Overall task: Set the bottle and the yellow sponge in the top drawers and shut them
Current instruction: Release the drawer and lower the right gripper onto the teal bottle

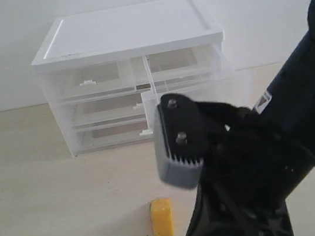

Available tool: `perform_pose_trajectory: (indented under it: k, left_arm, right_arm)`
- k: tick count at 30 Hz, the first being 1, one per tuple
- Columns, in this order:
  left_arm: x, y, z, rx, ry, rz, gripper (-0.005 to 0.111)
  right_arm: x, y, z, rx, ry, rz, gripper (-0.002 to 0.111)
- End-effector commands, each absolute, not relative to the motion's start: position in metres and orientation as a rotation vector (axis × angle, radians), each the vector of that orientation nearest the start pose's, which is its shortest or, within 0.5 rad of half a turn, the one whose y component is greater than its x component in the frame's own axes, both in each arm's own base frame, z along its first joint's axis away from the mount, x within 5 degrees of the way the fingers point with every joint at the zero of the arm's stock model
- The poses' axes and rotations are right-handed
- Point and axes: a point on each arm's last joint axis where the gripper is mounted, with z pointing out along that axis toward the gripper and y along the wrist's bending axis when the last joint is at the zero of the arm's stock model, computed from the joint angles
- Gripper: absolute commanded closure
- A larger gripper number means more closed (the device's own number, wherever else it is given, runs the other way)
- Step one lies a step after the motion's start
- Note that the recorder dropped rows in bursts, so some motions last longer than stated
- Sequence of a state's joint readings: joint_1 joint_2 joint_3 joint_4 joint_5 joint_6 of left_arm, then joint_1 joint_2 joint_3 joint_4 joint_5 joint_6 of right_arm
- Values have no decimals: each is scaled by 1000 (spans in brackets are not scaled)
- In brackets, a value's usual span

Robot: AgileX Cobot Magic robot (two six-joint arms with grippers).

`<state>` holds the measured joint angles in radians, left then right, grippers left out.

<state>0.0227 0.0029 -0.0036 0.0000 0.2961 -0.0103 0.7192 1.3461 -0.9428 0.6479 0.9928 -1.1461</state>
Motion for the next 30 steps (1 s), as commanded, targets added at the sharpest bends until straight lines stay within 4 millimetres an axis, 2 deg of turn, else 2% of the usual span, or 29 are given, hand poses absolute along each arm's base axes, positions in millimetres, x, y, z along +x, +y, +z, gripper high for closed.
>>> perform_pose_trajectory:
  k: [1,5,10,13,17,19,30]
  left_arm:
    - [54,1,186,-32,1779,14,103]
    - [54,1,186,-32,1779,14,103]
    - [54,1,186,-32,1779,14,103]
    - [54,1,186,-32,1779,14,103]
    - [54,1,186,-32,1779,14,103]
    - [54,1,186,-32,1779,14,103]
    - [54,1,186,-32,1779,14,103]
  right_arm:
    - [180,173,282,-1602,2258,566,108]
    - [196,157,278,-1318,2457,401,108]
    - [202,146,276,-1152,2571,227,105]
    - [199,145,273,-1173,2607,227,86]
    - [195,142,262,-1184,2643,221,39]
    - [193,141,257,-1188,2647,215,31]
    - [193,139,232,-1154,2584,209,31]
